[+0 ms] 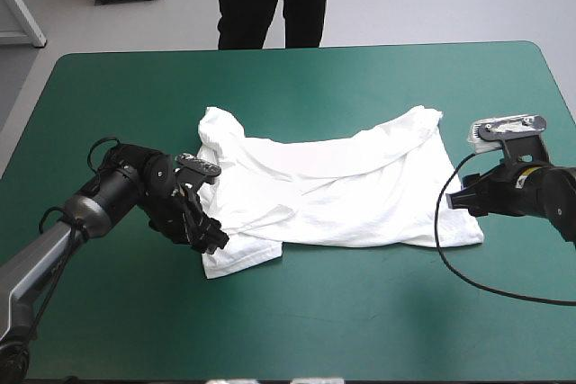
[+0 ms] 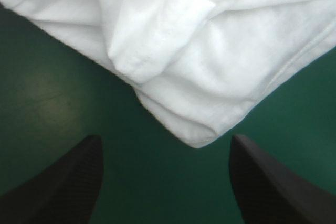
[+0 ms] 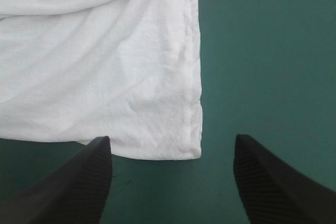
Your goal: Fold the cloth
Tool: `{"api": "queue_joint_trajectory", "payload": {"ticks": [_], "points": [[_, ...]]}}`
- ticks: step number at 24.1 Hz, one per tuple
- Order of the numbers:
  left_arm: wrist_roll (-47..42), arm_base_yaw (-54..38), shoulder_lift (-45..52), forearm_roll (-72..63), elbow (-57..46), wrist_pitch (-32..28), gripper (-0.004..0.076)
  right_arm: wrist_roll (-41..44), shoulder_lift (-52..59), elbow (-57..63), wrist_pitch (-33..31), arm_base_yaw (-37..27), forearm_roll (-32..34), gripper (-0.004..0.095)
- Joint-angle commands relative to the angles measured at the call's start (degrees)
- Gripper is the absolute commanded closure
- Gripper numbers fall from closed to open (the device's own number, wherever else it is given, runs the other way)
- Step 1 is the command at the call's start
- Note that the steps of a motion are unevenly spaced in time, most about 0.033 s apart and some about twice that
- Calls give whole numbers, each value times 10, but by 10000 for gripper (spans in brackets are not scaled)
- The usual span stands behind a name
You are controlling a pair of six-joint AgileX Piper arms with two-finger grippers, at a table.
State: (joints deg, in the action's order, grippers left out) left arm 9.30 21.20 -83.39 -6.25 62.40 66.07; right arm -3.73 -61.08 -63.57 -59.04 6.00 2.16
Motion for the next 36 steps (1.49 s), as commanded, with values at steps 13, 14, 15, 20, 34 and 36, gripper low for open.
{"api": "queue_joint_trajectory", "payload": {"ticks": [13, 14, 15, 20, 34, 36], "points": [[4, 8, -115, -49, 14, -35, 231, 10, 11, -13, 17, 11, 34, 273], [4, 8, -121, -51, 14, -35, 236, 10, 11, -13, 17, 11, 34, 273], [4, 8, -128, -52, 14, -34, 249, 10, 11, -13, 17, 11, 34, 273], [7, 8, -152, -69, 5, -31, 433, 17, 11, -13, 18, 11, 50, 273], [-64, -69, -159, 23, -1, -41, 734, 23, 11, -13, 18, 24, 53, 274], [-68, -128, -147, 27, 19, -36, 734, 23, 11, -13, 18, 28, 53, 274]]}}
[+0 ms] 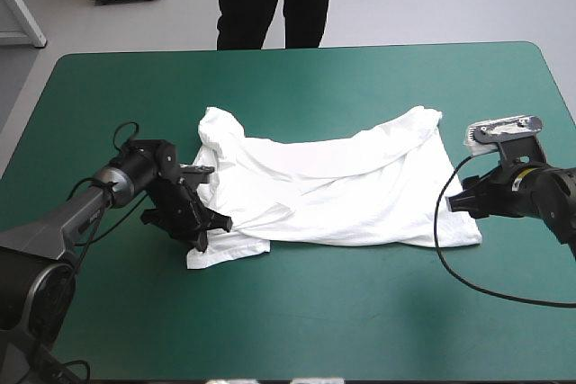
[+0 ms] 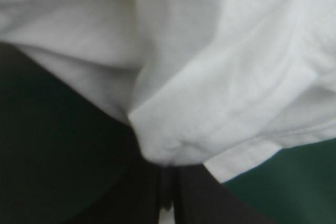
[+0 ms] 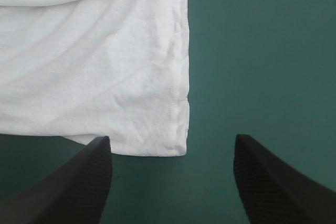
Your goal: Fold the cloth
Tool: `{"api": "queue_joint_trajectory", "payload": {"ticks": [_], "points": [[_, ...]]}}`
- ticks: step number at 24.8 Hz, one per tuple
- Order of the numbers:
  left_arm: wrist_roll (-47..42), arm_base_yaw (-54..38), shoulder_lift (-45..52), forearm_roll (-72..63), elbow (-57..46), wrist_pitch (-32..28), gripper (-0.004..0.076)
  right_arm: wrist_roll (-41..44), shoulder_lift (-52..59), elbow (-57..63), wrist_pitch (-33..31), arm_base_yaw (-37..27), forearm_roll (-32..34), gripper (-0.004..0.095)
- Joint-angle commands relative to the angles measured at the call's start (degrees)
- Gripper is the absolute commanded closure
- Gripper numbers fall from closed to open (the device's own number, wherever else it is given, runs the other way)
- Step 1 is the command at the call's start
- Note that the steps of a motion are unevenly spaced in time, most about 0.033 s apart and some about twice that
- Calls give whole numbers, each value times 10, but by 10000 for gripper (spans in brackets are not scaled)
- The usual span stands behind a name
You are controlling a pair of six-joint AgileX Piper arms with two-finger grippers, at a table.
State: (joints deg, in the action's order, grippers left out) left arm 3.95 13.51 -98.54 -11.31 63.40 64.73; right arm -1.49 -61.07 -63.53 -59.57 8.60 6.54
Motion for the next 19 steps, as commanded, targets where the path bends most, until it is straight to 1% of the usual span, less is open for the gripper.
{"api": "queue_joint_trajectory", "payload": {"ticks": [1, 4, 7, 11, 15, 19], "points": [[-14, -90, 15, 81, 28, -20, 734, 0, 11, -13, 25, 2, 6, 274], [-14, -163, 29, 113, 105, -6, 734, 0, 10, -13, 28, 10, 7, 274], [-13, -218, 29, 155, 217, 10, 734, 3, 9, -13, 34, 20, 8, 274], [-13, -251, 12, 156, 305, 7, 734, 5, 9, -13, 38, 21, 3, 274], [-13, -280, -21, 159, 352, 8, 734, 9, 9, -13, 38, 41, 6, 274], [-19, -300, -47, 170, 358, 6, 734, 9, -3, -13, 38, 73, 9, 274]]}}
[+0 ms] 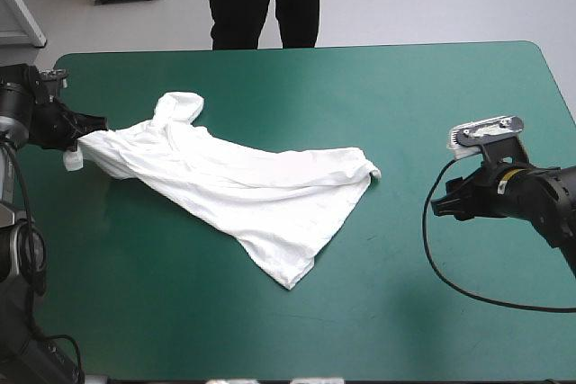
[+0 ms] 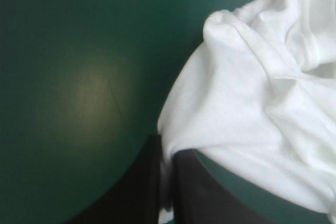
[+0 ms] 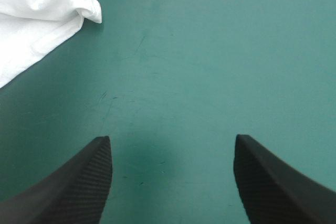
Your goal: Fold the cloth
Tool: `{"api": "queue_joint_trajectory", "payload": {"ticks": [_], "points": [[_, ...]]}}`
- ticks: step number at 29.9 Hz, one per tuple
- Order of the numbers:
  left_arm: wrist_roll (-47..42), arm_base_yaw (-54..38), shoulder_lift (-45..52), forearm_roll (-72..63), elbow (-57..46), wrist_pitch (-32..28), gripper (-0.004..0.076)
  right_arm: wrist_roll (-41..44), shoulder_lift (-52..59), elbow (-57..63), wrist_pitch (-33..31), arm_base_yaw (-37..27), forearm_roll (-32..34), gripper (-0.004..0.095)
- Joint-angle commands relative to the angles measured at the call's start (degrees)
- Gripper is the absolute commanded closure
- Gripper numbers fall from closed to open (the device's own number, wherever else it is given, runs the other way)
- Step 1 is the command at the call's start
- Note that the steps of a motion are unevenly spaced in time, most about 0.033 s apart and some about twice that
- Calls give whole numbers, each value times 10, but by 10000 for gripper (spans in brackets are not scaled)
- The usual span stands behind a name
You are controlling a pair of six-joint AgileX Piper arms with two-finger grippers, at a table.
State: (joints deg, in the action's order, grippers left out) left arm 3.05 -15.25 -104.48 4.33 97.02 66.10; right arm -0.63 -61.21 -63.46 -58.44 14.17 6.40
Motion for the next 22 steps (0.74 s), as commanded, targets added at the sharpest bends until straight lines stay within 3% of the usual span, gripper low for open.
{"api": "queue_joint_trajectory", "payload": {"ticks": [1, 6, 9, 17, 19, 22], "points": [[-17, -17, 9, 21, 22, -5, 734, 0, -6, -14, 27, 25, 10, 274], [-13, -21, 21, 26, 25, 4, 731, 0, -29, -14, 29, 45, 10, 274], [36, -21, 41, -8, 29, 14, 683, 0, -37, -14, 31, 47, 10, 274], [101, -21, 95, -105, 31, 78, 300, 0, -41, -30, 30, 47, 7, 274], [109, -20, 119, -119, 25, 78, 258, 0, -41, -36, 29, 47, 7, 274], [129, -20, 164, -149, 10, 78, 256, 0, -41, -46, 27, 47, 7, 274]]}}
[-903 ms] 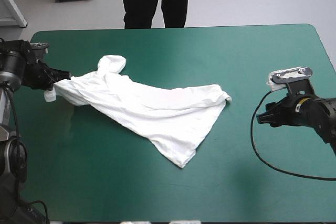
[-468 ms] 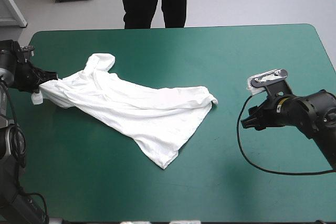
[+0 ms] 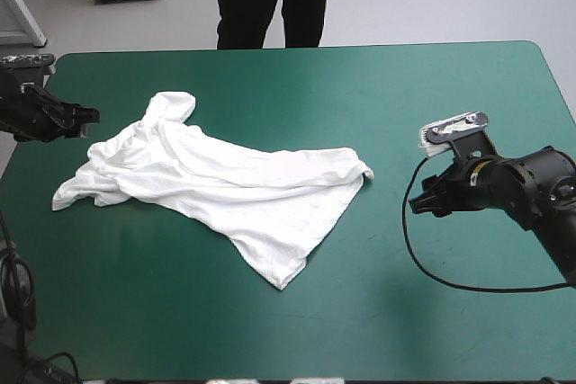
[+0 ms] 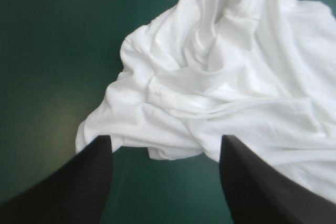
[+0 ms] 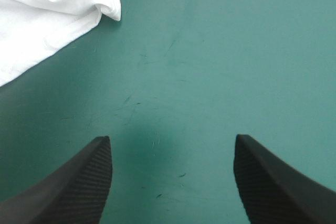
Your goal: Fold the cloth
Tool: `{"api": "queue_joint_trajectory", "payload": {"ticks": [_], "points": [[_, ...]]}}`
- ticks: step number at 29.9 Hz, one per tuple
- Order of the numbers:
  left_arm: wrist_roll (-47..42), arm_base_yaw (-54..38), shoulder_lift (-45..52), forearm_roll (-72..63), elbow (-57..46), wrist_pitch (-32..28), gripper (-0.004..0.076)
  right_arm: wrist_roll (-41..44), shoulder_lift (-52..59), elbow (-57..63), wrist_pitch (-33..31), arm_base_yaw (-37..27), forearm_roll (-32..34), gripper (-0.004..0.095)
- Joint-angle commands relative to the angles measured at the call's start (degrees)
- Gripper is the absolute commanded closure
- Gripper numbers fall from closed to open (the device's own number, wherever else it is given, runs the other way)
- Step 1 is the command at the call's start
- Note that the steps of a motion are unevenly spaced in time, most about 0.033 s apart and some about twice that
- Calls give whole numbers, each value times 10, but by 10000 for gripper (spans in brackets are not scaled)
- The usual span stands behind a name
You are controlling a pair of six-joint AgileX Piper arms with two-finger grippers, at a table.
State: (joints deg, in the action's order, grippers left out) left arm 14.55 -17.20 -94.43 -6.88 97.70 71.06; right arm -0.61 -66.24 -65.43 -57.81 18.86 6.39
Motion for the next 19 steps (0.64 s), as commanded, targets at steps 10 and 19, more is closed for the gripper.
{"api": "queue_joint_trajectory", "payload": {"ticks": [10, 19], "points": [[77, 292, 217, -58, -194, 28, 257, 0, 10, -30, 12, 0, 26, 274], [64, 537, 176, -39, -279, 28, 259, 6, 7, -30, 12, 0, 42, 274]]}}
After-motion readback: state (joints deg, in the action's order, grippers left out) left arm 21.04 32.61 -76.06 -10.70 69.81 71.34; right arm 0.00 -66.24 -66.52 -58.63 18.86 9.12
